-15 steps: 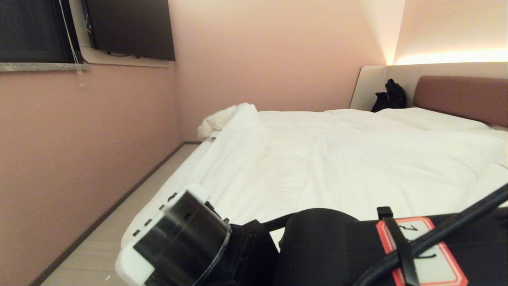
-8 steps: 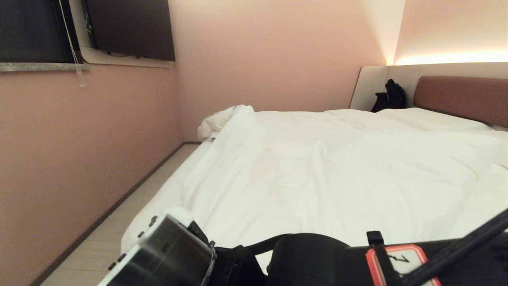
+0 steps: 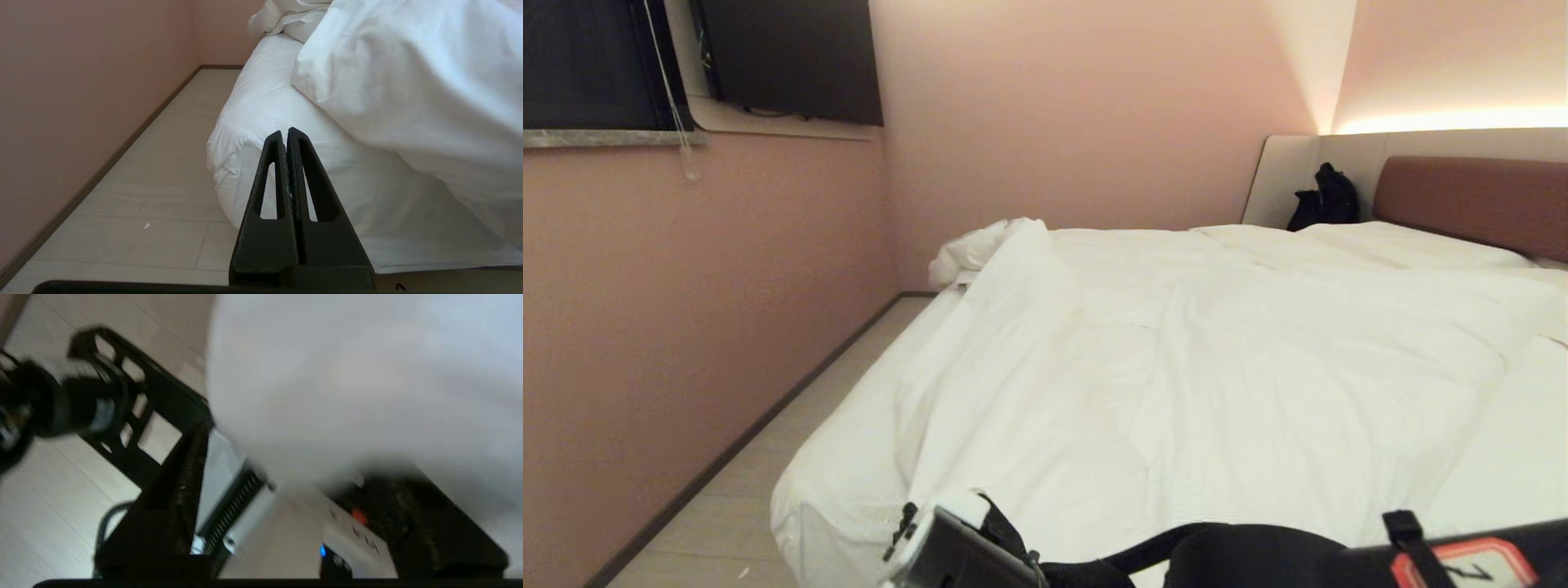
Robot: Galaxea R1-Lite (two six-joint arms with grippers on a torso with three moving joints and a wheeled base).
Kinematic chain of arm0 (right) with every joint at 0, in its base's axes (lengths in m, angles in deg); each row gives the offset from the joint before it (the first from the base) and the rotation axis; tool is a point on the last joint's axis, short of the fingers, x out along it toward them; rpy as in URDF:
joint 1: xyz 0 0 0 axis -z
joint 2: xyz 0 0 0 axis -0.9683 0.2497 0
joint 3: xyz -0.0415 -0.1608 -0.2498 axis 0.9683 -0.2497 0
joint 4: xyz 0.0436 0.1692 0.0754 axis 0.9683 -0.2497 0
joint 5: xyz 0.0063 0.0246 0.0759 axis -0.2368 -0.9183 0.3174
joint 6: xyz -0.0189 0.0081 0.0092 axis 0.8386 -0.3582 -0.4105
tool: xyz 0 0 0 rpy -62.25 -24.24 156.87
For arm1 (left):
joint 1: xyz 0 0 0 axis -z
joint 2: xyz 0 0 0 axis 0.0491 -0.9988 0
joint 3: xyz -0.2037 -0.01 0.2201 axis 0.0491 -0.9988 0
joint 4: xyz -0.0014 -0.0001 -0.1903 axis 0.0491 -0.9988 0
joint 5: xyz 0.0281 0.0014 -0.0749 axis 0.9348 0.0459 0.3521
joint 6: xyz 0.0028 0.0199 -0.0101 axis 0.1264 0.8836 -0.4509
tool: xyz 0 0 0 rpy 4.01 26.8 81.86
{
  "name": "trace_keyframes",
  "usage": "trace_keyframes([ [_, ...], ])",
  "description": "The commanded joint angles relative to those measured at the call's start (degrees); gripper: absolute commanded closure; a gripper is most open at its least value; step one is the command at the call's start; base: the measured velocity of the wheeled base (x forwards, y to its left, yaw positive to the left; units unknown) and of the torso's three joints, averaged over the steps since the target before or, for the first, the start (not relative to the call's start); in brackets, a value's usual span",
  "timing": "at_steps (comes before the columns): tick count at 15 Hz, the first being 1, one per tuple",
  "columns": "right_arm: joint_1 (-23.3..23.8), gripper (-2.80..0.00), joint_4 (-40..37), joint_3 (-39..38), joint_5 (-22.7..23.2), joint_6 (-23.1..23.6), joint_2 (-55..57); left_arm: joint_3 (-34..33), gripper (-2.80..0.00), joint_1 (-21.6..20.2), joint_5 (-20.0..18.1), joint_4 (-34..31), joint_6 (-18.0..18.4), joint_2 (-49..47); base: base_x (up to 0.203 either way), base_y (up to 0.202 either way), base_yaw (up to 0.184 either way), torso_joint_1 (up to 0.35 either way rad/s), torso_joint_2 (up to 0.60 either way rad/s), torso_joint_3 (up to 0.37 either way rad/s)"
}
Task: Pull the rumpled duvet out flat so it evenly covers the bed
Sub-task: Flatten the corners of the folded blanket
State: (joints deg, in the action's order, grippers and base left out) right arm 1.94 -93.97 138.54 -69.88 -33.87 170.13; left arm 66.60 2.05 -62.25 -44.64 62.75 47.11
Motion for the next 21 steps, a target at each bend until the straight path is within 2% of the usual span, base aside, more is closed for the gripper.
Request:
trace_keyframes([
  [1, -1.8, -2.80, -1.1, -5.8, -0.3, -0.3, -5.7, 0.0, 0.00, 0.0, 0.0, 0.0, 0.0, 0.0, 0.000, 0.000, 0.000, 0.000, 0.00, 0.000],
  [7, -2.1, -2.80, -1.5, -11.3, -6.3, 0.8, -20.7, 0.0, 0.00, 0.0, 0.0, 0.0, 0.0, 0.0, 0.000, 0.000, 0.000, 0.000, 0.00, 0.000],
  [9, -0.5, -2.80, -1.5, -12.9, -9.1, 2.1, -26.6, 0.0, 0.00, 0.0, 0.0, 0.0, 0.0, 0.0, 0.000, 0.000, 0.000, 0.000, 0.00, 0.000],
  [11, 3.2, -2.80, -1.5, -14.6, -10.0, 3.3, -32.1, 0.0, 0.00, 0.0, 0.0, 0.0, 0.0, 0.0, 0.000, 0.000, 0.000, 0.000, 0.00, 0.000],
  [14, 13.4, -2.80, -1.2, -17.3, -10.3, 4.7, -38.4, 0.0, 0.00, 0.0, 0.0, 0.0, 0.0, 0.0, 0.000, 0.000, 0.000, 0.000, 0.00, 0.000],
  [17, 26.3, -2.80, -0.9, -19.2, -9.4, 6.9, -43.1, 0.0, 0.00, 0.0, 0.0, 0.0, 0.0, 0.0, 0.000, 0.000, 0.000, 0.000, 0.00, 0.000],
  [20, 36.8, -2.80, 1.3, -21.0, -6.0, 9.4, -46.4, 0.0, 0.00, 0.0, 0.0, 0.0, 0.0, 0.0, 0.000, 0.000, 0.000, 0.000, 0.00, 0.000],
  [21, 38.9, -2.80, 1.8, -21.2, -4.9, 9.9, -47.2, 0.0, 0.00, 0.0, 0.0, 0.0, 0.0, 0.0, 0.000, 0.000, 0.000, 0.000, 0.00, 0.000],
])
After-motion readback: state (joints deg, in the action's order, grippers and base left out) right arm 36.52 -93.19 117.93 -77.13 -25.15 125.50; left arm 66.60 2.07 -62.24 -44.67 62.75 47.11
